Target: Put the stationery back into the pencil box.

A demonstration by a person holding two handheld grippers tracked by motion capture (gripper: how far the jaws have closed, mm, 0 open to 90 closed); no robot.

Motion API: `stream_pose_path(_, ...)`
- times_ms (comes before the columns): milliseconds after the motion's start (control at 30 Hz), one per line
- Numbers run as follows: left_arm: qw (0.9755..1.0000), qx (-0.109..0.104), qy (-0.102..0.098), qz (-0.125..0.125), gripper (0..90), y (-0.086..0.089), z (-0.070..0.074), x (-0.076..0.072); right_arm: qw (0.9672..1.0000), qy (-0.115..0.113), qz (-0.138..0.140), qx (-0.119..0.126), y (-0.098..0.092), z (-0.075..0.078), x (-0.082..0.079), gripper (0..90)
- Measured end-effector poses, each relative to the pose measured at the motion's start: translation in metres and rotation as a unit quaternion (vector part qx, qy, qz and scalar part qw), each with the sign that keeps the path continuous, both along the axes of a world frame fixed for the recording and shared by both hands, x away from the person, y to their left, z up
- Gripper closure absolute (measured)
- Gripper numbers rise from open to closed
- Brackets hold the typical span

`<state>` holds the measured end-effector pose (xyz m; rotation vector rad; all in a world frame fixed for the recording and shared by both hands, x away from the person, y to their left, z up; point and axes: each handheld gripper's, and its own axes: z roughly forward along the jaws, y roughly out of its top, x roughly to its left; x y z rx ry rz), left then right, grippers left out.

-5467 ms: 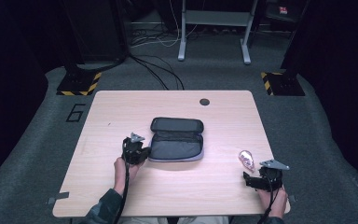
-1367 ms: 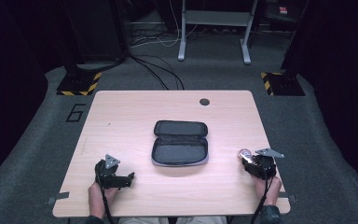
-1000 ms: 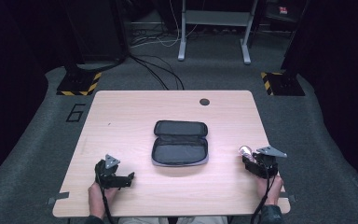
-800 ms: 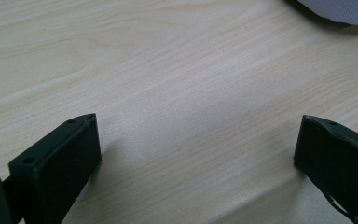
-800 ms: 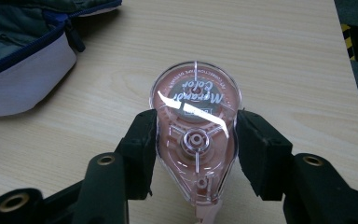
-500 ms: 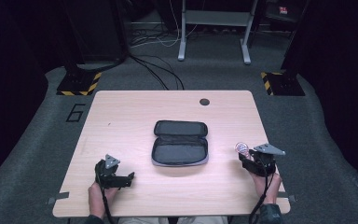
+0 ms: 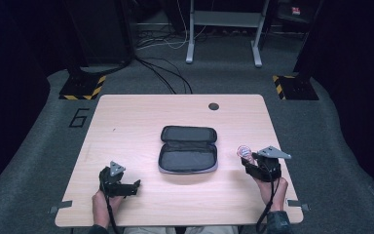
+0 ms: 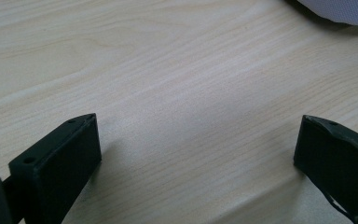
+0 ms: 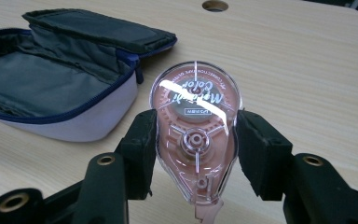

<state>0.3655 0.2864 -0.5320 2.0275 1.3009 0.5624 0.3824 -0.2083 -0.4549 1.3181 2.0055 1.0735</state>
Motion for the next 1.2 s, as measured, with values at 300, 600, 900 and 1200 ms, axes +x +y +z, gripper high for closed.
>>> stream_pose_path(300,1.0000,0.000,0.001,0.001,0.5,0.000,0.000,0.000,0.9995,-0.003,0.032,-0.004,0.025,0.006,0.005,49.9)
stream_pose_path(600,1.0000,0.000,0.002,-0.002,0.6,0.000,0.000,0.000,0.9977,-0.004,0.067,-0.003,0.054,0.015,0.016,49.9)
stream_pose_path(900,1.0000,-0.001,0.001,-0.001,0.7,0.000,0.000,0.000,0.9947,-0.004,0.102,-0.006,0.084,0.026,0.028,49.9)
stream_pose_path(1200,1.0000,0.001,-0.005,-0.001,1.0,0.000,0.000,0.000,0.9909,0.001,0.134,-0.012,0.113,0.025,0.035,49.9)
